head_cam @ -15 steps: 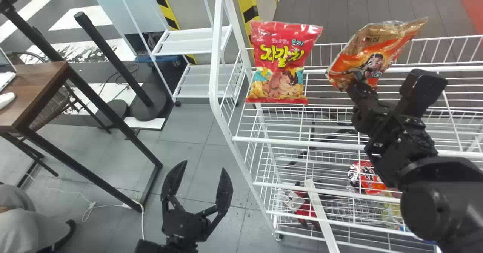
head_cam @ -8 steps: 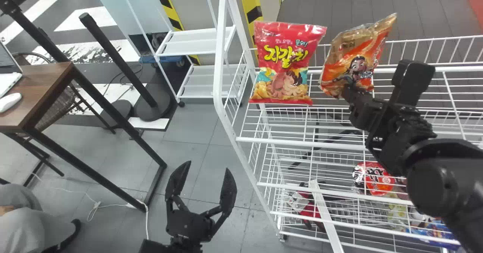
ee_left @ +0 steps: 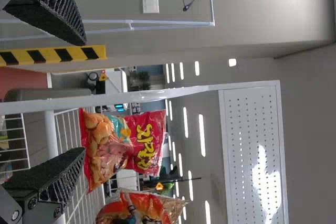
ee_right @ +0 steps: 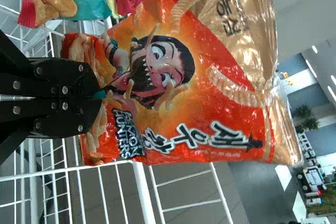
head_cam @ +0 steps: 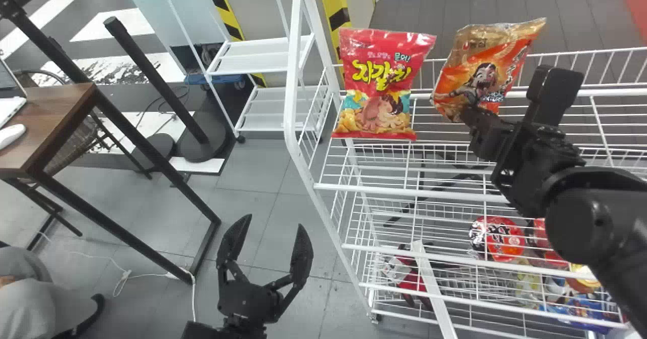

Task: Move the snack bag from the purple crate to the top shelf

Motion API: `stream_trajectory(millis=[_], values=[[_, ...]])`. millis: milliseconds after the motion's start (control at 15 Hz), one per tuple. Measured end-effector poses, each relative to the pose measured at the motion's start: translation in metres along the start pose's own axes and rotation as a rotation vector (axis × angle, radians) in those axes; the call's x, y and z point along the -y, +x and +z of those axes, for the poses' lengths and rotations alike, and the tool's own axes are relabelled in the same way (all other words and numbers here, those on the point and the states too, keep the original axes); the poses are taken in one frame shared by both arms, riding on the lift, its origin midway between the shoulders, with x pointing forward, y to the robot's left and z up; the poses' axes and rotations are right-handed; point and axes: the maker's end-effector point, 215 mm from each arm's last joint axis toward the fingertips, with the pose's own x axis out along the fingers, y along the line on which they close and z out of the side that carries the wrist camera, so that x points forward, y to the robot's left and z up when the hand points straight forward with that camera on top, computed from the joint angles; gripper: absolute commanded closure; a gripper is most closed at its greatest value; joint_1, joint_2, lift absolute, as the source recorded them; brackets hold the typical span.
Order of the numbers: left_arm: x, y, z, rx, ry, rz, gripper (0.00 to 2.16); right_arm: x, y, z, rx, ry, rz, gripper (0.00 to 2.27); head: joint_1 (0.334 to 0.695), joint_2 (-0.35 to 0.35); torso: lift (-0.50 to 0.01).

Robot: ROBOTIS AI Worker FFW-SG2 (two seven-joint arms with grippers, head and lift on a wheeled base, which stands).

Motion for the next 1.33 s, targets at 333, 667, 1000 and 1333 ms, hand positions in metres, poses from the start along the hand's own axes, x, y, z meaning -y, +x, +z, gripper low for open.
stream_trajectory(millis=[333,667,1000,1333], values=[[0.000,0.000,0.000,0.000,0.001,-0.001,0.10,-0.008,0.003,-0.008,-0.062,-0.018,0.035,0.25,0.695,0.337,0.009],[0.001,0.000,0.001,0.002,0.000,-0.002,0.10,-0.014,0.002,-0.014,-0.099,-0.031,0.054,0.25,0.695,0.345,0.009],[0.000,0.000,0.004,0.012,0.003,-0.003,0.10,-0.028,-0.016,-0.023,-0.154,-0.042,0.084,0.24,0.695,0.350,0.009],[-0.002,0.000,0.009,0.027,0.006,-0.002,0.10,-0.043,-0.063,-0.023,-0.149,-0.153,0.070,0.23,0.695,0.350,0.009]])
